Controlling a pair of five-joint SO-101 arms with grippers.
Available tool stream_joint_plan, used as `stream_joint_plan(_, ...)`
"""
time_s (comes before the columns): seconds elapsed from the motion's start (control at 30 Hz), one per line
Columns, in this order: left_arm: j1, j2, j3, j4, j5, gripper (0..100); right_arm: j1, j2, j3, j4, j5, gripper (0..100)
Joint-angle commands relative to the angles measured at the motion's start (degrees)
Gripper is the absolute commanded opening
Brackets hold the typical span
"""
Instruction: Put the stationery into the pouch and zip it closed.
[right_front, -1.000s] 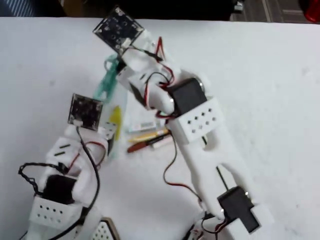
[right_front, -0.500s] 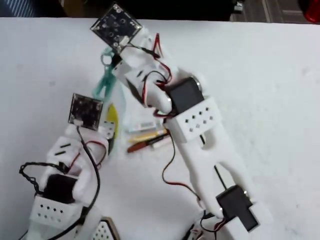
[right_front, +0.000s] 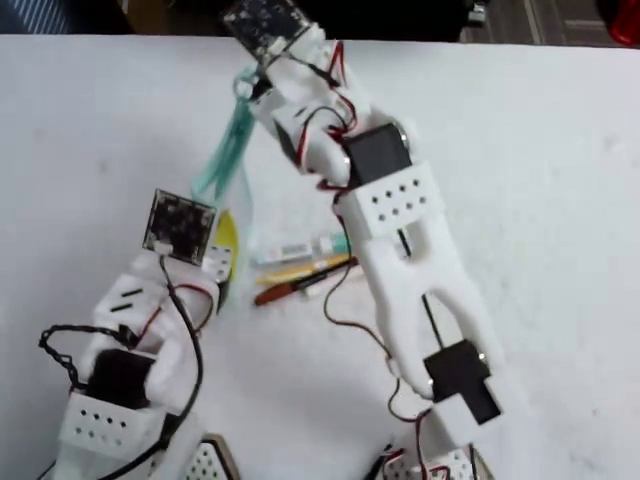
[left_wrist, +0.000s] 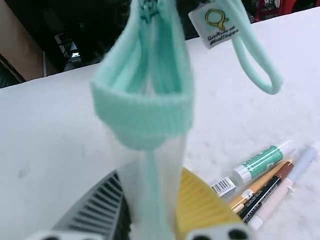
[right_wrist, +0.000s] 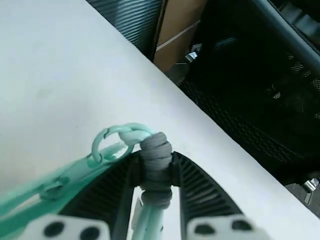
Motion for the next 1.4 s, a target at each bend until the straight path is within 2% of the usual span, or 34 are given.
stream_joint_plan(0.0,1.36,1.98,-0.18,2.55,-0.88,2,2.59,0.84,-5.98,-1.19,-2.02,1.6)
stream_joint_plan(0.53,1.19,1.98,0.18,2.11,-0.97,2,4.97,3.47,-8.26,0.48,-3.16,1.9)
stream_joint_plan(0.6,1.10,1.98,0.18,2.11,-0.97,2,4.18,3.47,-8.26,1.27,-3.16,6.2)
stream_joint_plan(0.7,1.01,1.98,0.18,2.11,-0.97,2,3.38,3.47,-8.26,3.74,-3.16,22.1)
stream_joint_plan(0.77,1.01,1.98,0.18,2.11,-0.97,2,3.21,3.47,-8.35,5.05,-2.81,28.2)
stream_joint_plan(1.03,0.92,1.98,0.18,2.11,-0.97,2,6.46,0.40,-8.26,5.76,-2.81,25.5)
stream_joint_plan(1.17,0.84,2.07,0.18,2.11,-0.97,2,9.54,-3.12,-8.26,14.20,-2.37,25.1)
stream_joint_plan(1.23,0.84,2.07,0.18,2.02,-0.97,2,10.33,-4.62,-8.09,20.53,0.70,24.7)
stream_joint_plan(1.37,0.84,2.07,0.18,2.02,-0.53,12,10.51,-5.49,-7.74,32.66,8.26,21.4)
